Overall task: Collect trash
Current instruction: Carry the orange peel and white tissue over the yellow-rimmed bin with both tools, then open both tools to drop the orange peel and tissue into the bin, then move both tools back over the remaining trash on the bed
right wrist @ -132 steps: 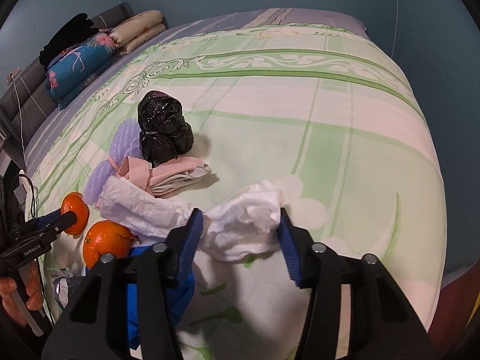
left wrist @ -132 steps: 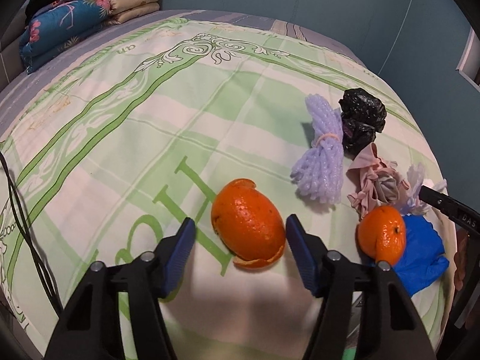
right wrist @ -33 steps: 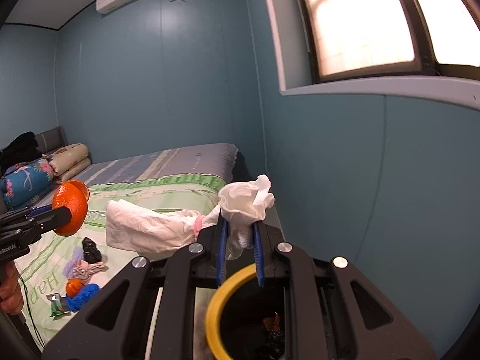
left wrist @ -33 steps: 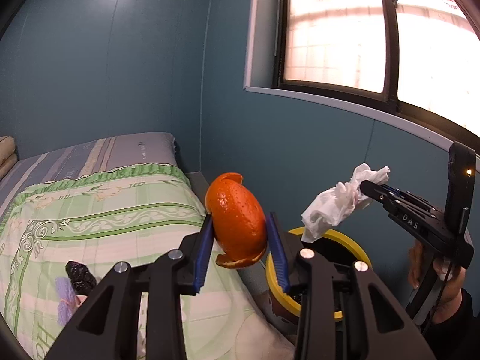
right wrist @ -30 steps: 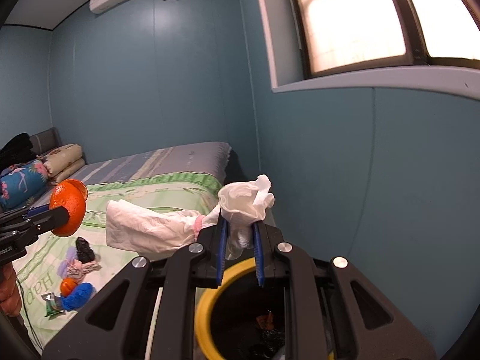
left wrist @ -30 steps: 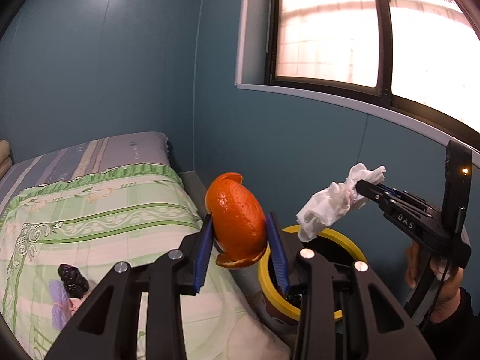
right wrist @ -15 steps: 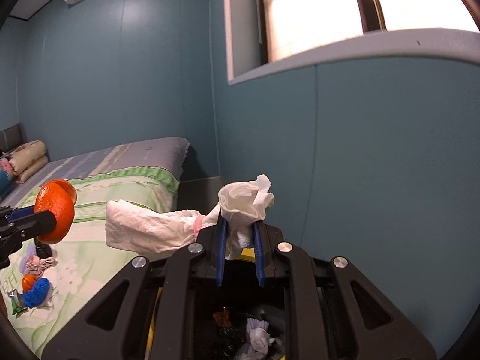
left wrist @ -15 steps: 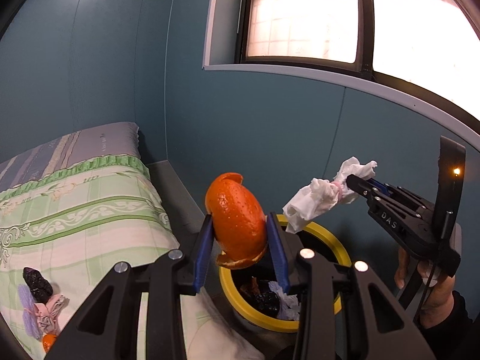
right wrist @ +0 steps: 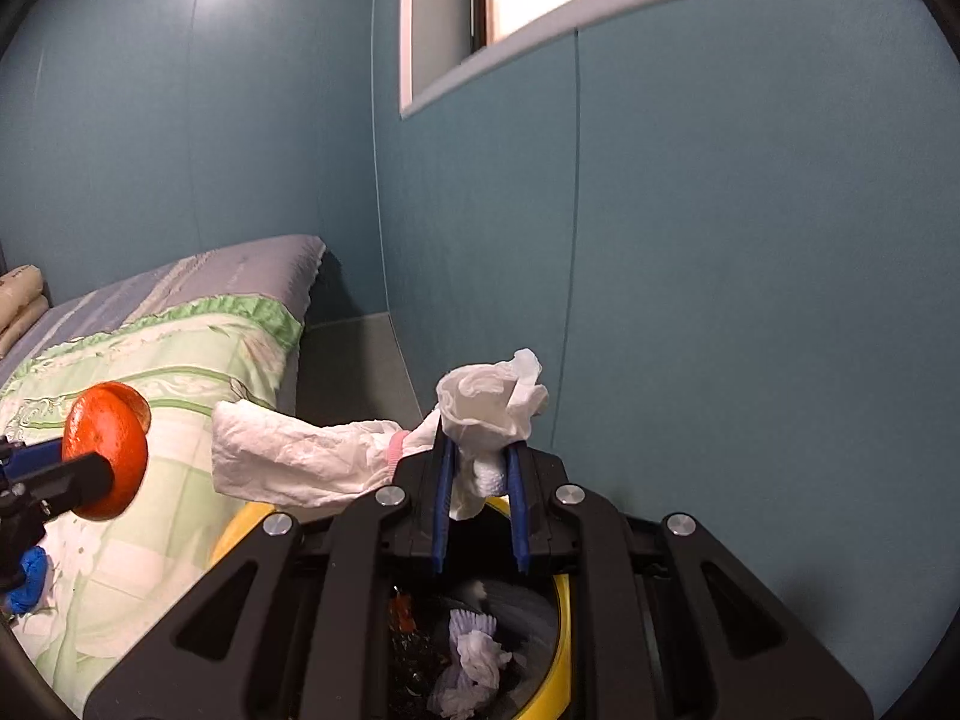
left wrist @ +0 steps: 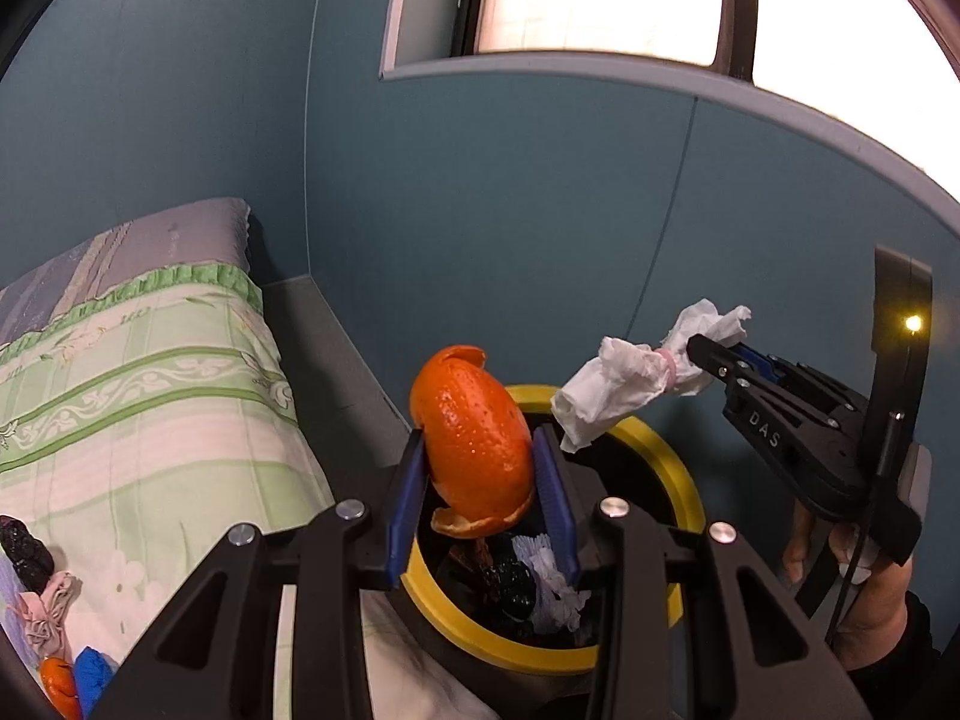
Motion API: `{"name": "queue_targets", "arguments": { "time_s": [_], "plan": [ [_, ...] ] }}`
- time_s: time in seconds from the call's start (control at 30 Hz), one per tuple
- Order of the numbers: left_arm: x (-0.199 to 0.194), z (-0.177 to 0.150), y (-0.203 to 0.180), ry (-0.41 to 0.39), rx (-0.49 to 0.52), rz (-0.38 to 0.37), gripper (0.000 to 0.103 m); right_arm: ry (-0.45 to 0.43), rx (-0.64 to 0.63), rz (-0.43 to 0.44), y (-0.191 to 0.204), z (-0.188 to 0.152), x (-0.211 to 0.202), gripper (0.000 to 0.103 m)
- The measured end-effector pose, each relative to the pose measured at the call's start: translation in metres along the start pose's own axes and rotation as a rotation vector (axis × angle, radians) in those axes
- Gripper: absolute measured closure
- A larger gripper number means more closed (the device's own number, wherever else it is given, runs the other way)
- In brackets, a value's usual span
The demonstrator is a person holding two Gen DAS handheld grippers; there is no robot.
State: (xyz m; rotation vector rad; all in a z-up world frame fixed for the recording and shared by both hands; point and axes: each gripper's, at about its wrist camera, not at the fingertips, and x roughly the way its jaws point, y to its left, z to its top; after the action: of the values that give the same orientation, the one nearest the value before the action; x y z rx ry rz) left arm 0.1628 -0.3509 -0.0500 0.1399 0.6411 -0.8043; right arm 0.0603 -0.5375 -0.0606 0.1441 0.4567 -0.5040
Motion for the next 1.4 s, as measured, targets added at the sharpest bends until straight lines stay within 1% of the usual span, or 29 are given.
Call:
{"name": "queue_targets", "arguments": {
  "time_s": [0.17,0.27,0.37,0.43,0.47,0.5,0.57,0.6,0.7,0.73,0.77,0.93,0.97,1.07,1.13,1.23,1.27,1.33,1.4],
  "plan": [
    [0.026,-0.005,-0.003,0.049,-0.005,-0.013,0.069,0.039,0.008,-0.010,-0.003,-0.005,0.016,0.088],
    [0.041,-0.010,-0.005,0.078,-0.024,-0.043,0.068,0.057,0.007,-0.015,-0.002,-0.006,0.024,0.088],
    [0.052,-0.013,-0.008,0.104,-0.039,-0.069,0.068,0.082,0.018,0.005,-0.003,-0.007,0.033,0.087],
    [0.059,-0.016,-0.009,0.115,-0.046,-0.073,0.068,0.093,0.017,0.009,-0.005,-0.010,0.036,0.086],
    [0.061,-0.016,-0.008,0.119,-0.051,-0.075,0.068,0.099,0.017,0.009,-0.006,-0.011,0.037,0.083],
    [0.064,-0.017,-0.008,0.124,-0.057,-0.079,0.065,0.102,0.018,0.010,-0.007,-0.011,0.039,0.077],
    [0.064,-0.018,-0.005,0.120,-0.072,-0.082,0.055,0.107,0.028,0.007,-0.010,-0.011,0.043,0.067],
    [0.064,-0.018,-0.004,0.116,-0.079,-0.080,0.048,0.109,0.037,0.005,-0.012,-0.011,0.044,0.066],
    [0.060,-0.018,0.001,0.106,-0.094,-0.080,0.046,0.117,0.051,0.002,-0.015,-0.011,0.046,0.063],
    [0.058,-0.018,0.003,0.105,-0.098,-0.079,0.042,0.118,0.059,0.008,-0.016,-0.012,0.046,0.062],
    [0.055,-0.018,0.007,0.097,-0.107,-0.070,0.041,0.117,0.065,0.012,-0.017,-0.011,0.046,0.058],
    [0.038,-0.017,0.025,0.070,-0.130,-0.044,0.040,0.102,0.065,0.031,-0.013,-0.007,0.039,0.058],
    [0.033,-0.017,0.030,0.064,-0.137,-0.032,0.040,0.095,0.063,0.036,-0.011,-0.006,0.035,0.056],
    [0.012,-0.018,0.047,0.036,-0.155,0.000,0.036,0.066,0.049,0.059,-0.003,-0.001,0.023,0.051],
    [-0.001,-0.019,0.058,0.015,-0.162,0.015,0.031,0.050,0.037,0.078,0.005,0.003,0.015,0.048],
    [-0.032,-0.023,0.079,-0.036,-0.163,0.094,0.025,0.022,0.001,0.125,0.022,0.007,0.000,0.044],
    [-0.038,-0.023,0.085,-0.043,-0.166,0.111,0.024,0.013,-0.008,0.137,0.028,0.009,-0.004,0.041],
    [-0.056,-0.026,0.099,-0.058,-0.180,0.135,0.021,-0.005,-0.035,0.174,0.044,0.011,-0.013,0.039],
    [-0.079,-0.031,0.116,-0.084,-0.187,0.183,0.018,-0.014,-0.051,0.207,0.060,0.014,-0.019,0.036]
  ]
}}
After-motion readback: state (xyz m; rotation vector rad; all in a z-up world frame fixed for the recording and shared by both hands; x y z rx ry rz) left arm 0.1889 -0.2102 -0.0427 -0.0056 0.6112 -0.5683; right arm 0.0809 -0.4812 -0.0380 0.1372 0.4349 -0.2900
